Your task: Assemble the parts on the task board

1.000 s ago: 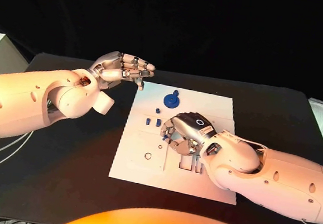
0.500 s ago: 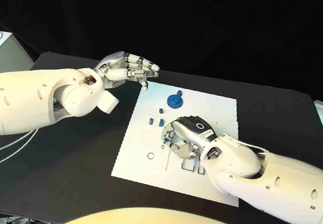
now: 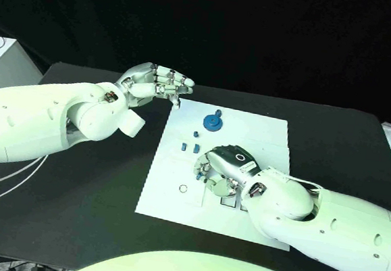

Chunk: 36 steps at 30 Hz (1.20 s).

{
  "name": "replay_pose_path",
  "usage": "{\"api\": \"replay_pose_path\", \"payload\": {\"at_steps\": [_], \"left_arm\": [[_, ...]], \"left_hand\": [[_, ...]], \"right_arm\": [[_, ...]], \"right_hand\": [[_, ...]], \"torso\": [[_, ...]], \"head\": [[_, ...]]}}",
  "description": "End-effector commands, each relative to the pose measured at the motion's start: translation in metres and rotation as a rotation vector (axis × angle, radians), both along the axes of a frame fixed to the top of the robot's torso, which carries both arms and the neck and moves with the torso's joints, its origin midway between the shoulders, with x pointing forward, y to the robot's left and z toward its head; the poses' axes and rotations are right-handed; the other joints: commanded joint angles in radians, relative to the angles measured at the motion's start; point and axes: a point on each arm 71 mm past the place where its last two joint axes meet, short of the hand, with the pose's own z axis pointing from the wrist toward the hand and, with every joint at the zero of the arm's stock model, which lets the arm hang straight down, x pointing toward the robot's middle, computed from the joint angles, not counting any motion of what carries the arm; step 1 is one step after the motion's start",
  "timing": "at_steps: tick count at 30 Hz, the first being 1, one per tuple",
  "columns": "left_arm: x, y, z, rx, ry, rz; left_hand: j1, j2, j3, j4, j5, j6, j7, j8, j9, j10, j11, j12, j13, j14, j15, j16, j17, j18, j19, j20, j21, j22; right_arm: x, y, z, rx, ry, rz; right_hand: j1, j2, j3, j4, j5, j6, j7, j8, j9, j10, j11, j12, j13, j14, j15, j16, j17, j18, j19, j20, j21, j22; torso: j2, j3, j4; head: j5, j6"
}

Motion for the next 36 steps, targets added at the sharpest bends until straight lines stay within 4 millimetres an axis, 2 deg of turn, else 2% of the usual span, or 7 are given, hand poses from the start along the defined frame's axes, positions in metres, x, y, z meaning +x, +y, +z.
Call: {"api": "replay_pose_path", "payload": {"at_steps": [1, 11, 21, 30, 36], "left_arm": [[-0.0002, -0.0012, 0.0005, -0.009, 0.002, -0.007], [0.0008, -0.0001, -0.0001, -0.007, 0.002, -0.004], [0.0010, -0.0004, -0.0003, -0.007, 0.003, -0.005], [0.0008, -0.0007, -0.0003, -0.007, 0.004, -0.006], [0.0010, -0.0007, -0.0005, -0.006, 0.004, -0.006]], "left_hand": [[0.002, -0.002, -0.005, 0.002, 0.006, -0.007, 0.002, 0.007, -0.001, -0.001, 0.008, -0.004, -0.002, 0.004, 0.000, -0.006, -0.002, 0.014, 0.006, 0.000, 0.006, 0.002], [0.002, -0.002, -0.005, 0.002, 0.006, -0.007, 0.002, 0.007, -0.001, -0.001, 0.008, -0.004, -0.002, 0.004, 0.000, -0.006, -0.002, 0.014, 0.006, 0.000, 0.006, 0.002], [0.002, -0.002, -0.005, 0.003, 0.006, -0.008, 0.002, 0.007, -0.001, -0.001, 0.008, -0.004, -0.002, 0.004, 0.000, -0.007, -0.002, 0.014, 0.007, 0.000, 0.007, 0.002], [0.002, -0.002, -0.005, 0.003, 0.006, -0.008, 0.002, 0.007, -0.001, -0.001, 0.008, -0.004, -0.002, 0.004, 0.000, -0.007, -0.002, 0.014, 0.007, 0.000, 0.007, 0.002], [0.002, -0.002, -0.005, 0.003, 0.006, -0.008, 0.002, 0.007, -0.001, -0.001, 0.008, -0.004, -0.002, 0.004, 0.000, -0.007, -0.002, 0.014, 0.007, 0.000, 0.007, 0.002]], "right_arm": [[-0.0016, 0.0014, -0.0017, -0.017, -0.002, 0.012], [-0.0022, 0.0016, -0.0028, -0.019, 0.000, 0.012], [0.0002, 0.0003, -0.0043, -0.030, -0.008, -0.002], [-0.0003, 0.0039, -0.0087, -0.057, 0.010, 0.021], [-0.0010, 0.0049, -0.0110, -0.053, 0.031, 0.038]], "right_hand": [[-0.002, 0.007, 0.001, -0.003, 0.002, 0.006, -0.001, 0.005, -0.001, 0.044, -0.035, 0.007, -0.001, 0.037, -0.007, 0.004, -0.001, -0.005, 0.022, -0.006, -0.004, 0.076], [-0.003, 0.006, 0.002, -0.004, 0.003, 0.006, -0.001, 0.006, 0.000, 0.044, -0.035, 0.007, 0.000, 0.037, -0.007, 0.004, -0.002, -0.005, 0.021, -0.006, -0.005, 0.075], [-0.004, 0.006, 0.003, -0.005, 0.003, 0.005, -0.001, 0.006, 0.001, 0.044, -0.035, 0.006, 0.000, 0.037, -0.007, 0.003, -0.003, -0.004, 0.021, -0.006, -0.006, 0.074], [-0.005, 0.006, 0.003, -0.006, 0.003, 0.005, -0.001, 0.006, 0.002, 0.044, -0.035, 0.006, 0.000, 0.037, -0.007, 0.003, -0.005, -0.004, 0.020, -0.006, -0.007, 0.073], [-0.031, -0.007, -0.005, -0.006, 0.001, -0.016, 0.004, 0.000, 0.010, 0.021, -0.029, -0.002, -0.001, 0.032, -0.002, -0.002, -0.021, 0.001, 0.009, -0.002, -0.027, 0.056]], "torso": [[0.000, -0.0002, 0.0010], [0.000, 0.0000, -0.0016], [-0.001, -0.0008, 0.0009], [0.000, -0.0012, -0.0007], [-0.001, -0.0019, -0.0006]], "head": [[0.003, 0.000], [0.005, 0.000], [0.001, 0.000], [0.003, 0.000], [0.002, 0.000]]}}
